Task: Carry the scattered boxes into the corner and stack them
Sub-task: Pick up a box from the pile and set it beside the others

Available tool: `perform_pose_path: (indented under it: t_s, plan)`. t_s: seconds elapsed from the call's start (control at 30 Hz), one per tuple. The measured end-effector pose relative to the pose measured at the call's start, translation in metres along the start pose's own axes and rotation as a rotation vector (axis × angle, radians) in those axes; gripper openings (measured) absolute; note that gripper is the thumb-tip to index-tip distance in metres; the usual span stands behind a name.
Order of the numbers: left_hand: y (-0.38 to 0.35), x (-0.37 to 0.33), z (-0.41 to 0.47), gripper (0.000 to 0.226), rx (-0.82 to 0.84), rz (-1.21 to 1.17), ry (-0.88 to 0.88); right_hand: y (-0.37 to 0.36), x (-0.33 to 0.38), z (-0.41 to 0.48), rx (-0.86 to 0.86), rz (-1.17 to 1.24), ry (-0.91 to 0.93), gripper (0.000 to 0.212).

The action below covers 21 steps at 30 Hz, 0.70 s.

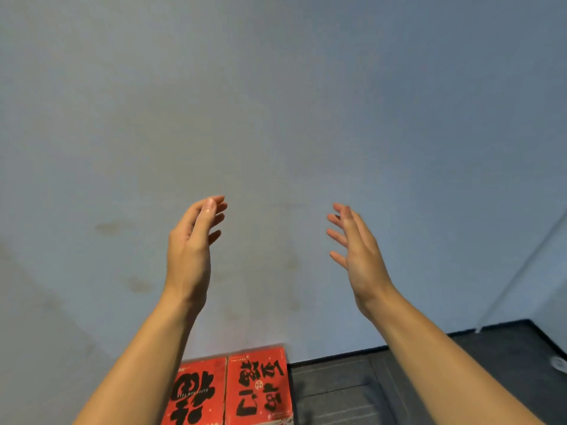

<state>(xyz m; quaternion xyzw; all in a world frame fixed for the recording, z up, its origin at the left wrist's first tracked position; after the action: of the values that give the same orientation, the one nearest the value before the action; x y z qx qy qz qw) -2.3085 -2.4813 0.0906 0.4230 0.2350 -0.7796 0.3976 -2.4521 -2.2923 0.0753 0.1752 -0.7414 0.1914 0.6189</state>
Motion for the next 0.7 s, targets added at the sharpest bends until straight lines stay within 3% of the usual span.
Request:
perform_pose_path:
  t_s: [0.13,0.33,0.4,0.5,0.7]
  plan:
    - [-0.043,-0.009,0.011,0.051,0.152,-0.165,-0.055,0.037,0.014,-0.029,-0.187,0.051,0.059,0.052]
    - [-0.136,-0.012,-0.031,0.049,0.586,-0.372,-0.085,0.092,-0.012,-0.110,-0.595,0.131,0.036,0.063]
    - [-0.169,-0.020,-0.066,0.049,0.725,-0.441,-0.057,0.114,-0.024,-0.151,-0.738,0.159,0.027,0.063]
    - [-0.214,-0.047,-0.137,0.044,0.918,-0.560,-0.008,0.152,-0.044,-0.230,-0.961,0.194,0.022,0.038]
    - [-0.268,-0.146,-0.309,0.045,1.275,-0.821,0.057,0.205,-0.078,-0.428,-1.365,0.261,0.034,0.036]
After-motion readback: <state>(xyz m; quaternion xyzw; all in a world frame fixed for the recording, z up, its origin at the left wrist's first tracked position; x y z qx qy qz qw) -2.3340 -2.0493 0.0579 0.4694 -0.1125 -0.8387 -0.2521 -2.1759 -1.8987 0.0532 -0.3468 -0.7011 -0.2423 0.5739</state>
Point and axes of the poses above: each hand's wrist, its own z-axis towards the middle knuckle, its own y-axis out of the back of the hand, x = y × z, the point moved 2 cm from there along z, towards the middle knuckle, and after that the axes turned 14 degrees about -y, right-handed, at the moved point
